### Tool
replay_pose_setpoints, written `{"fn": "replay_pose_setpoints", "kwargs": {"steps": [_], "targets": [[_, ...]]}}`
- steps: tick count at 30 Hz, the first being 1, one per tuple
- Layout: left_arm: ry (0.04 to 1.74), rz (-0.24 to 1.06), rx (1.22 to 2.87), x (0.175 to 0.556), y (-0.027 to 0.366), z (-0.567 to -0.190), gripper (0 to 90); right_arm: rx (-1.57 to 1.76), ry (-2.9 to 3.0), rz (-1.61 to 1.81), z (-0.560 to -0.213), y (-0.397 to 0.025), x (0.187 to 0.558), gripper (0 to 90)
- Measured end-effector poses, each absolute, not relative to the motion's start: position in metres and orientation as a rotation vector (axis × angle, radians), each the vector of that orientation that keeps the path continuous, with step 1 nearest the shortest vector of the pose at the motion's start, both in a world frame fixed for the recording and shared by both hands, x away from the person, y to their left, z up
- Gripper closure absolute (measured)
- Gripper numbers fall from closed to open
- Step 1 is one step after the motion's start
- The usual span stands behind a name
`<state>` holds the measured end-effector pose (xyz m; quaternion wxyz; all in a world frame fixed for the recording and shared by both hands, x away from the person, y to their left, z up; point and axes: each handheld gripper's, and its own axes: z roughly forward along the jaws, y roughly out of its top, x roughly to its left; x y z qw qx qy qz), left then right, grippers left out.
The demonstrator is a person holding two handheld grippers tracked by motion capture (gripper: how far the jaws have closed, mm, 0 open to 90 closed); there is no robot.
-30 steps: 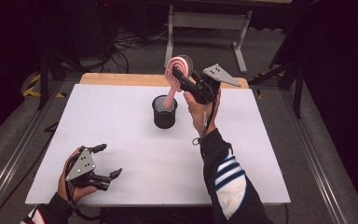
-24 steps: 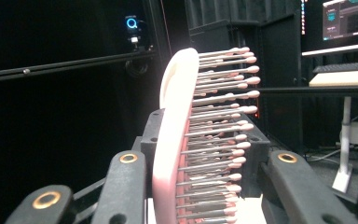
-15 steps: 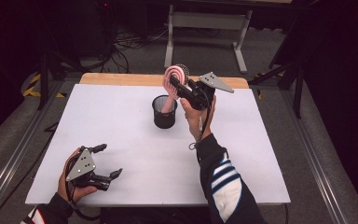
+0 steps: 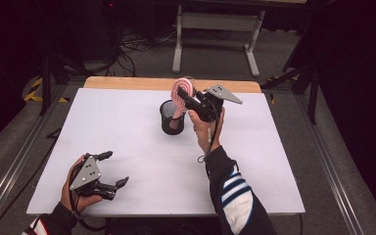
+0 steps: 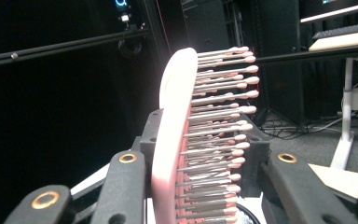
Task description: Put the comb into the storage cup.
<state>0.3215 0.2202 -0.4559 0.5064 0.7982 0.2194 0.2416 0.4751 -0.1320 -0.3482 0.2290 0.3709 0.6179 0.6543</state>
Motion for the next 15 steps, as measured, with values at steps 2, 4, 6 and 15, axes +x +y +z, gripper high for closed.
{"fn": "replay_pose_setpoints", "kwargs": {"steps": [2,4,6,15], "targets": [[0.528,0.583,1.926,0.322,0.22,-0.456,4.5,1.026,1.702,1.801,-0.351,-0.131,0.475,63.3],[0.528,0.586,1.927,0.322,0.22,-0.456,4.5,1.032,1.706,1.796,-0.353,-0.131,0.475,63.2],[0.528,0.585,1.926,0.322,0.22,-0.456,4.5,1.035,1.715,1.788,-0.356,-0.131,0.475,63.2],[0.526,0.584,1.923,0.321,0.22,-0.456,4.6,1.056,1.734,1.758,-0.363,-0.13,0.474,62.8]]}}
